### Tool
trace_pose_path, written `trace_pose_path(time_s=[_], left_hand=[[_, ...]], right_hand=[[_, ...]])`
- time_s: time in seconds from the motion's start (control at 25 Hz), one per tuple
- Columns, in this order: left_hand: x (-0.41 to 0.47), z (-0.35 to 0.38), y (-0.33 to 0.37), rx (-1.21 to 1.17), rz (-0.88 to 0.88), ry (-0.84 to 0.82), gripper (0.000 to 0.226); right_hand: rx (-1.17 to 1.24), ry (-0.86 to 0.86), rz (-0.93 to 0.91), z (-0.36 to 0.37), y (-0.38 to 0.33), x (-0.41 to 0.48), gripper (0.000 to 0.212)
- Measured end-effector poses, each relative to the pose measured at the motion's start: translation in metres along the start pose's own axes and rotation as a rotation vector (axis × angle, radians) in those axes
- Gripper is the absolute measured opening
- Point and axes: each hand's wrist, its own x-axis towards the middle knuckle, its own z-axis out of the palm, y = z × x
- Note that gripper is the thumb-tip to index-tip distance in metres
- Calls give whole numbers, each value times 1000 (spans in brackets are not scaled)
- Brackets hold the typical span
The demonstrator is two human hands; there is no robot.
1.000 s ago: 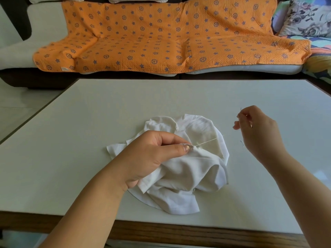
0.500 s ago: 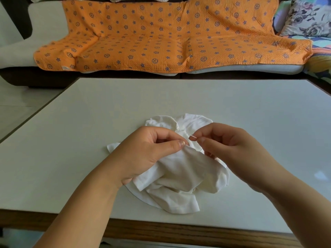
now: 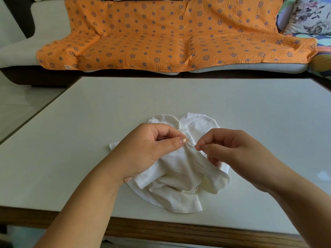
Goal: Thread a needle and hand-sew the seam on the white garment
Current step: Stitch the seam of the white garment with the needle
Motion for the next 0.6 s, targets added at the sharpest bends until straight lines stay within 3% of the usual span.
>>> trace_pose_path(time_s=[0.36,0.48,0.6], left_hand=[[0,1,0,-3,-18,-8,8],[0,1,0,-3,-17,-24,9],[0,2,0,-32,-17,-42,8]], right_hand=[[50,-66,-31,0,3,1,21],[83,-96,-43,0,5,2,9],[131,-133,-51,0,9,4,15]])
